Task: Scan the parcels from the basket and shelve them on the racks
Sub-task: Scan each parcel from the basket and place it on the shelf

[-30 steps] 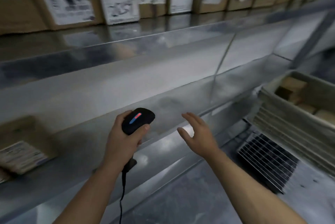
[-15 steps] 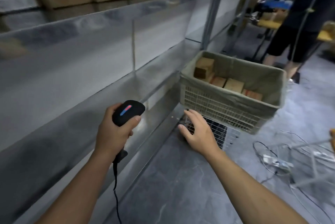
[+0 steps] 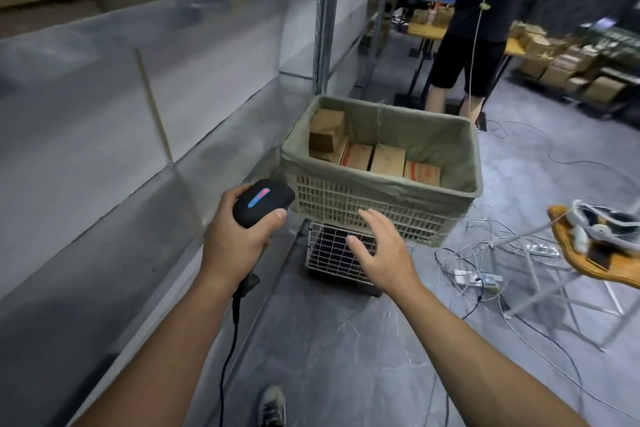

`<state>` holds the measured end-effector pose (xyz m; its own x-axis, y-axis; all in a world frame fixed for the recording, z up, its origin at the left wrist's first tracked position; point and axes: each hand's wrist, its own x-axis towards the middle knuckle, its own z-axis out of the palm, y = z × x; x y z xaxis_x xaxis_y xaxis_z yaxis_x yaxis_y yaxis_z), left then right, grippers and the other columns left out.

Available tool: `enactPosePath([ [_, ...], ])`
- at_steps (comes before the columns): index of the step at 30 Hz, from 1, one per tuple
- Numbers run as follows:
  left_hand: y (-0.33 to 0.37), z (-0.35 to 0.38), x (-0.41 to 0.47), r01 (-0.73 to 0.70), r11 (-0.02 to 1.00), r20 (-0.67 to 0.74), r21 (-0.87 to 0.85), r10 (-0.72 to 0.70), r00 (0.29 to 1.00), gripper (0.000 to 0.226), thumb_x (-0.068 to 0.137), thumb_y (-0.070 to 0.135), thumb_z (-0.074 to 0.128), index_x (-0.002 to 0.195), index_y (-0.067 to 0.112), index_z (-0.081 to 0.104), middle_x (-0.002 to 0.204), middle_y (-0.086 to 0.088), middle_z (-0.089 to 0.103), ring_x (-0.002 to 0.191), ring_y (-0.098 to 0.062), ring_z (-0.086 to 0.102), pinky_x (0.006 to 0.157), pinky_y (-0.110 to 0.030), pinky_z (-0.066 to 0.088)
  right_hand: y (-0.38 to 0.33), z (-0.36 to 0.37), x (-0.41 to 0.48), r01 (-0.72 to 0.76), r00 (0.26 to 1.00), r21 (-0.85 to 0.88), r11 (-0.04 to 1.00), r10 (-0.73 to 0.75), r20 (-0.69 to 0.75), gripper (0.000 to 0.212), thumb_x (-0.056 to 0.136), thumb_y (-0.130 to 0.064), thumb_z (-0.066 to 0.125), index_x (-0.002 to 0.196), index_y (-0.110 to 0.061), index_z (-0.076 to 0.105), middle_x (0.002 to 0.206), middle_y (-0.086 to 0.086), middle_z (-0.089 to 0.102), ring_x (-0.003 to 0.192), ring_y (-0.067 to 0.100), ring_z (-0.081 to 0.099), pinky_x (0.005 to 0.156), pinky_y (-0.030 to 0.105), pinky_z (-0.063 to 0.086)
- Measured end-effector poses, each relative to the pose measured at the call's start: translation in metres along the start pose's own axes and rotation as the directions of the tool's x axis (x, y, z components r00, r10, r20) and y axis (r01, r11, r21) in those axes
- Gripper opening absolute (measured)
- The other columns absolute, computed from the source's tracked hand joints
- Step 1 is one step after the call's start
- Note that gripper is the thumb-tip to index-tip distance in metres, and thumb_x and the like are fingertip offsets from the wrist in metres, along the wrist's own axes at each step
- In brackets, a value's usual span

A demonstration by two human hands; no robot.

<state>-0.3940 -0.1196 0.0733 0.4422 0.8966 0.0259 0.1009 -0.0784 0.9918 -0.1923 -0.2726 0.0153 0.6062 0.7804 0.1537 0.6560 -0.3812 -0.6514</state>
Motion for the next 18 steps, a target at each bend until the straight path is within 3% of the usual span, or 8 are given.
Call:
enactPosePath([
  [2, 0.004, 0.009, 0.031, -0.018, 1.0, 0.037, 0.005, 0.018, 0.999, 0.053, 0.065, 0.049, 0.08, 0.112, 0.045, 0.057, 0.099, -0.001, 0.071, 0.065, -0.015, 0.066, 0.061, -0.031, 0.053, 0.002, 0.002, 0.027, -0.029, 0.999, -0.002, 1.0, 0.029, -0.016, 0.059, 0.1, -0.045, 0.057, 0.153, -0.023, 0.042, 0.16, -0.002, 0.036, 0.149, 0.012, 0.026, 0.122, 0.033, 0.023],
  [5, 0.011, 0.02, 0.074, -0.041, 0.999, 0.086, 0.017, 0.04, 0.996, 0.058, 0.068, 0.045, 0.083, 0.12, 0.037, 0.057, 0.107, 0.003, 0.07, 0.077, -0.02, 0.069, 0.061, -0.028, 0.055, 0.0, 0.004, 0.071, -0.072, 0.996, 0.002, 0.997, 0.072, -0.042, 0.06, 0.1, -0.045, 0.056, 0.154, -0.022, 0.041, 0.16, -0.002, 0.035, 0.149, 0.011, 0.026, 0.116, 0.023, 0.019],
  [12, 0.009, 0.04, 0.157, -0.059, 0.997, 0.177, 0.05, 0.049, 0.983, 0.067, 0.062, 0.056, 0.081, 0.122, 0.039, 0.058, 0.109, 0.011, 0.068, 0.088, -0.024, 0.072, 0.076, -0.039, 0.062, -0.002, 0.013, 0.14, -0.135, 0.984, 0.017, 0.991, 0.136, -0.117, 0.06, 0.1, -0.043, 0.058, 0.152, -0.02, 0.042, 0.158, -0.002, 0.038, 0.146, 0.011, 0.03, 0.112, 0.019, 0.018],
  [15, 0.007, 0.054, 0.179, -0.046, 0.997, 0.205, 0.061, 0.033, 0.978, 0.069, 0.062, 0.058, 0.081, 0.124, 0.039, 0.057, 0.11, 0.009, 0.068, 0.085, -0.02, 0.072, 0.075, -0.041, 0.063, 0.009, 0.012, 0.161, -0.171, 0.978, 0.033, 0.985, 0.173, -0.113, 0.059, 0.1, -0.045, 0.056, 0.153, -0.023, 0.041, 0.159, -0.004, 0.037, 0.147, 0.01, 0.029, 0.113, 0.021, 0.019],
  [18, 0.002, 0.073, 0.203, -0.053, 0.996, 0.235, 0.078, 0.033, 0.971, 0.062, 0.074, 0.046, 0.086, 0.127, 0.034, 0.056, 0.112, 0.004, 0.068, 0.082, -0.021, 0.071, 0.065, -0.029, 0.06, 0.027, 0.009, 0.184, -0.205, 0.971, 0.061, 0.977, 0.211, -0.116, 0.059, 0.099, -0.046, 0.056, 0.152, -0.025, 0.041, 0.159, -0.005, 0.036, 0.146, 0.011, 0.031, 0.118, 0.03, 0.027],
])
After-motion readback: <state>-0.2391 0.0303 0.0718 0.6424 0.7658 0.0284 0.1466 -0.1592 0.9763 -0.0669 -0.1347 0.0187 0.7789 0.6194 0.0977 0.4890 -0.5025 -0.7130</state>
